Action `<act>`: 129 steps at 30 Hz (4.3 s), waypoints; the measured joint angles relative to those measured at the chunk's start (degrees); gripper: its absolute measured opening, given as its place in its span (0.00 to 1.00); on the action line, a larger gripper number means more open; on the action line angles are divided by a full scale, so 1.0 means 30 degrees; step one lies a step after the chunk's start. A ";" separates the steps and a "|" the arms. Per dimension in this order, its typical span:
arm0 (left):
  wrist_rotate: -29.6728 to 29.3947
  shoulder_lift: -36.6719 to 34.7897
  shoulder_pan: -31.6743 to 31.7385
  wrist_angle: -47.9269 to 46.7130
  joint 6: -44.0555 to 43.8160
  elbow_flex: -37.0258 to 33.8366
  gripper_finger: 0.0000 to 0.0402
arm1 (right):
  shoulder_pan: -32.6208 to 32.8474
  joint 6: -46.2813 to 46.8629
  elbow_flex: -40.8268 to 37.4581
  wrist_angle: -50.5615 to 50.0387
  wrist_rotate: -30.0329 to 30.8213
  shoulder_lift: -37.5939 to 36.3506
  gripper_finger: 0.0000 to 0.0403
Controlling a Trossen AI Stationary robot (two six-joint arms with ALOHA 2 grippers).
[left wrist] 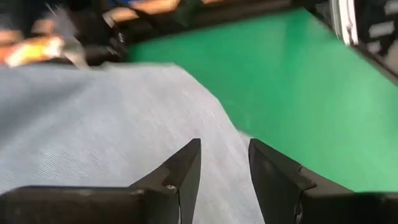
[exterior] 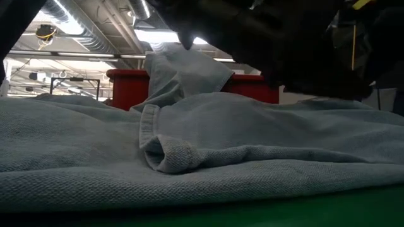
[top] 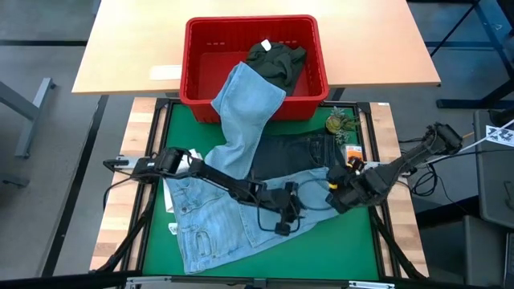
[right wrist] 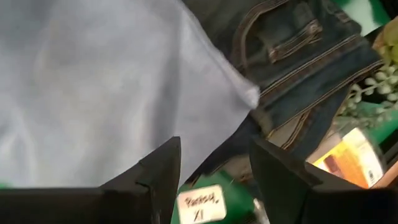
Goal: Fold Laundry from Bin
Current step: Fold the light blue jeans
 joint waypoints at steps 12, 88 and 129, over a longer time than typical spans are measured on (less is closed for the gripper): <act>-0.0687 0.0168 -0.0785 -0.3551 -0.0015 -0.0002 0.32 | -0.4991 -0.4711 0.0000 0.0665 -0.1163 0.1812 0.47; -0.4975 0.0386 0.0971 -1.5498 -0.0153 0.5093 0.33 | 0.5132 0.6184 -0.9304 1.0841 -0.4322 -0.0659 0.47; -0.4515 -0.0494 0.0180 -3.3273 -0.1358 1.3792 0.32 | 0.5154 0.5473 -0.3151 0.2067 -0.4873 -0.0800 0.47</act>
